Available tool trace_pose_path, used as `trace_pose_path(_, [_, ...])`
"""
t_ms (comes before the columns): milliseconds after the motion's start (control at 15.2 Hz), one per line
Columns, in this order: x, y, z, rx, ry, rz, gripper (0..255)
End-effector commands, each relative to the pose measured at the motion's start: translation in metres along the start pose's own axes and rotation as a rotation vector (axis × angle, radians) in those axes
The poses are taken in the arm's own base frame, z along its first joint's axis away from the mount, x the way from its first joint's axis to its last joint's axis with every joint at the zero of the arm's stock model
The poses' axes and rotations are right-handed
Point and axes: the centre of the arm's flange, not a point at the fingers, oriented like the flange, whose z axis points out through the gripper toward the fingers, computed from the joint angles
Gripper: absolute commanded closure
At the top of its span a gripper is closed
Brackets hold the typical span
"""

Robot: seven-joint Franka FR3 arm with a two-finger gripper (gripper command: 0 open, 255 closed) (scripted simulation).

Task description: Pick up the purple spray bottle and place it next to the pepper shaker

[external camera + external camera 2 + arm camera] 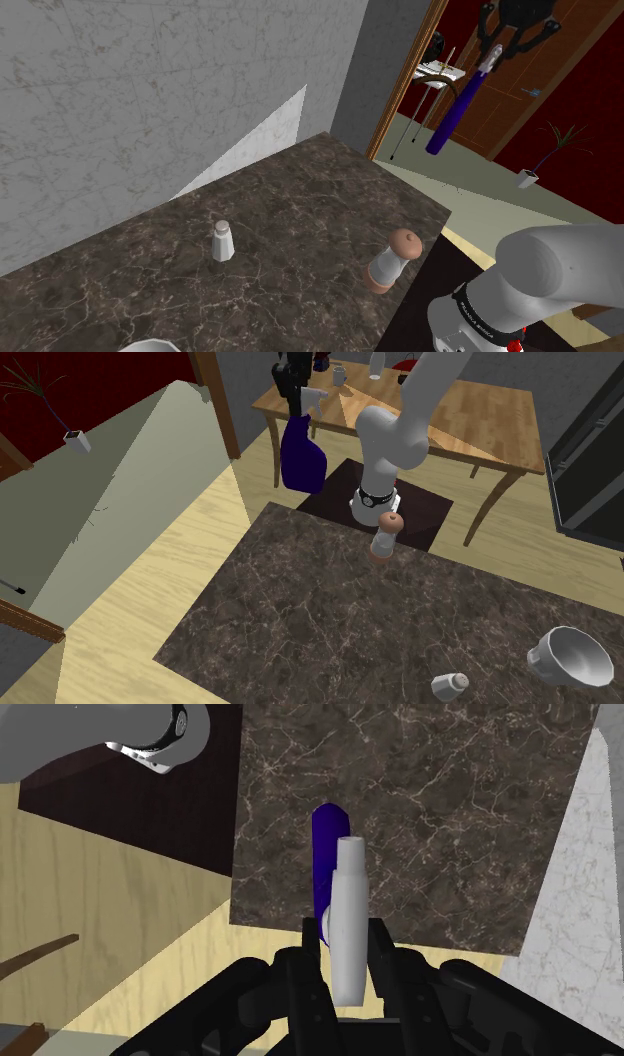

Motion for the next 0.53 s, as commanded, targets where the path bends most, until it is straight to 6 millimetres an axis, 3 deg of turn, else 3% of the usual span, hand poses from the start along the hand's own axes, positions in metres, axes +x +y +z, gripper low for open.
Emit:
trace_pose_path(0, [-0.001, 0.0, -0.011, 0.0, 0.0, 0.0, 255])
trace_pose_path(396, [-0.002, 0.0, -0.041, 0.0, 0.0, 0.0, 255])
trace_pose_path(462, [-0.014, -0.006, -0.04, 0.0, 0.0, 0.0, 255])
